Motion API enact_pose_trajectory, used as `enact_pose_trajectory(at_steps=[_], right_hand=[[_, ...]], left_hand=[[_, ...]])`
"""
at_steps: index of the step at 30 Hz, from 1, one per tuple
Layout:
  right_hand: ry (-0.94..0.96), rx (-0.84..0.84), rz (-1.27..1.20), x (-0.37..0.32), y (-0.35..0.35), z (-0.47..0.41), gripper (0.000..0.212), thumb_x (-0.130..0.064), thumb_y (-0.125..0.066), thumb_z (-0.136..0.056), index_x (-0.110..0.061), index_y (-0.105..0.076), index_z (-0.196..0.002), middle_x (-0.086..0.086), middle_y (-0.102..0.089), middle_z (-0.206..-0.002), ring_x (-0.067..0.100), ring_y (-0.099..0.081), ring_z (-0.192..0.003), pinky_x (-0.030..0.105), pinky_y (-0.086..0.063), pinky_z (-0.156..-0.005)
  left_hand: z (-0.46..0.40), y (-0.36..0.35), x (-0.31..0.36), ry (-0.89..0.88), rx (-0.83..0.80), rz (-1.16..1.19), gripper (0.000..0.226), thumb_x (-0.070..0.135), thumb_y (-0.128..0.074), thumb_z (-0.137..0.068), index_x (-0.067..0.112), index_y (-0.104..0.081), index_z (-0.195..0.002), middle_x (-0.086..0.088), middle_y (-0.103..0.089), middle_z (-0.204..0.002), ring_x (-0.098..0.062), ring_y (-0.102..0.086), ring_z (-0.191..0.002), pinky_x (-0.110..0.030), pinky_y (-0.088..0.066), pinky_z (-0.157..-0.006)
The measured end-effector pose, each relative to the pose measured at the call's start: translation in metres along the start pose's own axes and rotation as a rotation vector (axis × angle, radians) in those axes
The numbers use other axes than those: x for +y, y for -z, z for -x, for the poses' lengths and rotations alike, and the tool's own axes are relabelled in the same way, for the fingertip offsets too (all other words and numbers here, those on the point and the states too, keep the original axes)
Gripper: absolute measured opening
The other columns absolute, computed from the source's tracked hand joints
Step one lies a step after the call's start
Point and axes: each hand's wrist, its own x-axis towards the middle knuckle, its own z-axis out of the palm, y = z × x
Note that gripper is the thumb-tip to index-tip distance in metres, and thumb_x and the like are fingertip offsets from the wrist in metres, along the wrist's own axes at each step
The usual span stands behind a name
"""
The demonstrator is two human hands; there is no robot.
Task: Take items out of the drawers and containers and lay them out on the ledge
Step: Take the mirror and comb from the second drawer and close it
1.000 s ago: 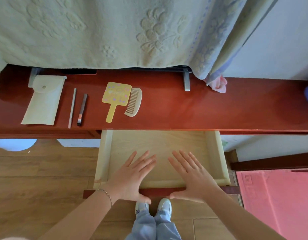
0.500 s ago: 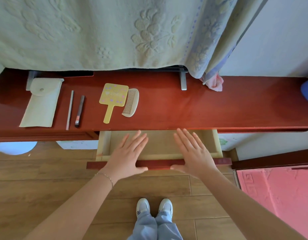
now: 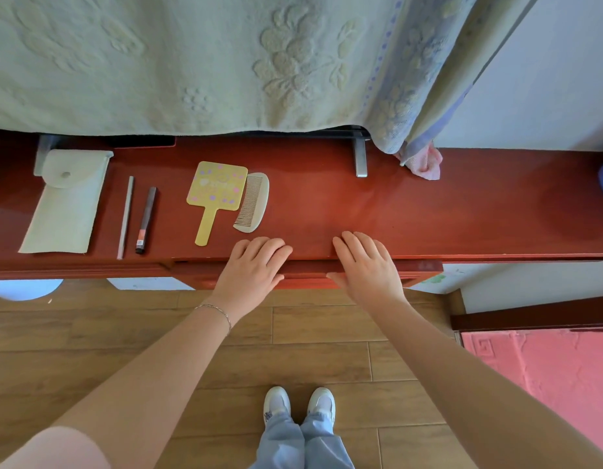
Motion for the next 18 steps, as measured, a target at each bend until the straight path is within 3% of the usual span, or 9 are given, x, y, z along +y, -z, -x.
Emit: enact_pose_trajectory(at_steps=[2, 5, 9, 11, 13, 15, 18], right_hand=[[-0.023, 0.014, 0.049, -0.003, -0.002, -0.007, 0.058, -0.043, -0.078, -0.063, -0.011, -0.059, -0.107, 0.006, -0.063, -0.110, 0.026, -0.060, -0.096, 0.037, -0.050, -0.078], [-0.055, 0.032, 0.097, -0.007, -0.003, -0.017, 0.046, -0.036, -0.077, -0.063, -0.013, -0.056, -0.097, 0.005, -0.062, -0.103, 0.025, -0.059, -0.085, 0.036, -0.047, -0.070], [-0.093, 0.060, 0.121, -0.015, -0.006, -0.018, 0.035, -0.024, -0.073, -0.066, -0.013, -0.054, -0.094, 0.005, -0.063, -0.098, 0.026, -0.058, -0.080, 0.035, -0.046, -0.067], [-0.129, 0.033, 0.095, -0.018, -0.002, -0.019, 0.037, -0.022, -0.074, -0.065, -0.013, -0.053, -0.094, 0.005, -0.063, -0.097, 0.026, -0.057, -0.080, 0.036, -0.046, -0.067], [-0.146, -0.012, 0.002, -0.017, 0.007, -0.020, 0.040, -0.029, -0.076, -0.065, -0.012, -0.057, -0.096, 0.005, -0.063, -0.098, 0.027, -0.058, -0.082, 0.036, -0.048, -0.069], [-0.170, -0.022, -0.112, -0.012, 0.016, -0.013, 0.042, -0.035, -0.072, -0.072, -0.011, -0.061, -0.105, 0.005, -0.065, -0.105, 0.027, -0.061, -0.092, 0.038, -0.049, -0.078], [-0.285, -0.019, -0.218, 0.002, 0.033, 0.012, 0.045, -0.036, -0.057, -0.082, -0.009, -0.059, -0.118, 0.006, -0.063, -0.119, 0.025, -0.057, -0.114, 0.040, -0.043, -0.097]], left_hand=[[-0.005, -0.003, 0.002, 0.026, 0.050, 0.010, 0.045, 0.017, -0.074, -0.072, 0.015, -0.057, -0.114, -0.004, -0.058, -0.107, -0.025, -0.054, -0.089, -0.037, -0.043, -0.076], [-0.011, -0.006, 0.002, 0.048, 0.094, 0.018, 0.051, -0.001, -0.073, -0.067, 0.018, -0.056, -0.112, -0.004, -0.057, -0.103, -0.024, -0.048, -0.081, -0.035, -0.040, -0.072], [-0.012, -0.010, 0.004, 0.067, 0.103, 0.024, 0.055, -0.007, -0.069, -0.065, 0.017, -0.056, -0.113, -0.005, -0.053, -0.105, -0.024, -0.044, -0.078, -0.037, -0.041, -0.071], [-0.013, -0.006, 0.004, 0.052, 0.089, 0.024, 0.050, -0.003, -0.068, -0.067, 0.016, -0.057, -0.112, -0.005, -0.055, -0.105, -0.025, -0.046, -0.077, -0.037, -0.042, -0.070], [-0.015, 0.001, 0.003, 0.006, 0.054, 0.015, 0.040, 0.013, -0.069, -0.073, 0.013, -0.059, -0.112, -0.005, -0.059, -0.103, -0.025, -0.051, -0.078, -0.037, -0.045, -0.072], [-0.017, 0.013, 0.006, -0.018, 0.035, 0.018, 0.039, 0.029, -0.063, -0.078, 0.012, -0.060, -0.114, -0.004, -0.062, -0.103, -0.024, -0.055, -0.084, -0.036, -0.045, -0.076], [-0.027, 0.034, 0.018, -0.035, 0.051, 0.082, 0.041, 0.034, -0.050, -0.085, 0.011, -0.061, -0.116, -0.002, -0.063, -0.108, -0.022, -0.057, -0.100, -0.036, -0.042, -0.086]])
